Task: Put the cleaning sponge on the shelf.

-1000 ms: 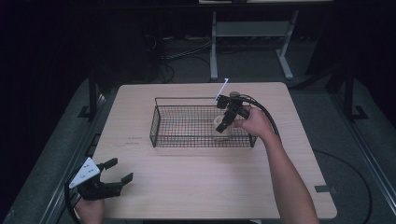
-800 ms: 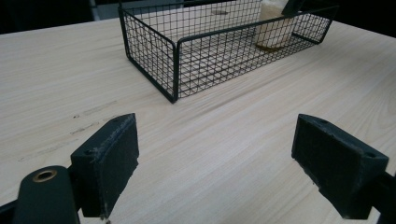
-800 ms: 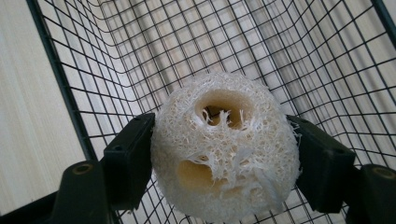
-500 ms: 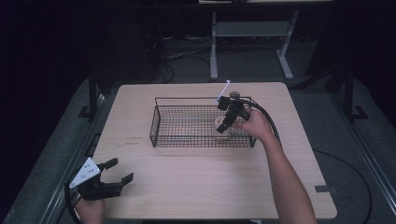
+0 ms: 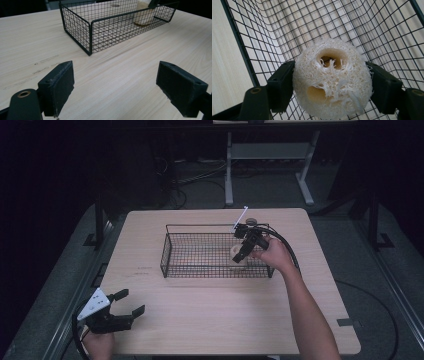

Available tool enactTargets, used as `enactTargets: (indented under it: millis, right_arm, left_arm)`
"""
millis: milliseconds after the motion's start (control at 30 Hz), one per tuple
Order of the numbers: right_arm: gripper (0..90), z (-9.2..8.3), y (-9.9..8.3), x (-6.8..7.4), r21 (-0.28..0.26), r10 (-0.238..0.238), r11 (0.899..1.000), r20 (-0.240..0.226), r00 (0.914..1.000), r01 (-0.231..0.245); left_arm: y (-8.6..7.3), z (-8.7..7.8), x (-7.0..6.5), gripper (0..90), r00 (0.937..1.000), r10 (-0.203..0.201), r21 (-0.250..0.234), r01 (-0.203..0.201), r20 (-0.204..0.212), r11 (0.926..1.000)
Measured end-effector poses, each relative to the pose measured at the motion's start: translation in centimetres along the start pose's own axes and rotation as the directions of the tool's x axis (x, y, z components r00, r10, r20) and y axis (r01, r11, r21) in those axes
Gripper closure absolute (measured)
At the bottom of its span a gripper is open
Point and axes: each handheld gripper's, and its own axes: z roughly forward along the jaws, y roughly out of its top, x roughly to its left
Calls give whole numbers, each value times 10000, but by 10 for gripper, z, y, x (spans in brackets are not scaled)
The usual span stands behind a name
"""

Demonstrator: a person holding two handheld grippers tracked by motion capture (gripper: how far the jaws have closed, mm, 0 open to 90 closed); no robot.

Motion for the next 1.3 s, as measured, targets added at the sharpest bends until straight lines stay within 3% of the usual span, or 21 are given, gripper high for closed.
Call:
enactTargets:
  millis: [300, 867, 1300]
  right_arm:
    - [265, 1, -2, -2, 8, 81, 10000, -210, 9997, -81]
    - [197, 0, -6, -5, -155, 268, 9995, -203, 9994, -271]
    - [152, -16, -8, 0, -612, 423, 9972, 63, 9991, -419]
  left_arm:
    - [-1, 0, 2, 137, 9999, -117, -48, 117, -11, 9999]
    - [-1, 1, 2, 137, 10000, -78, -6, 78, 30, 10000]
    - [-1, 2, 1, 137, 10000, -56, 35, 56, 33, 10000]
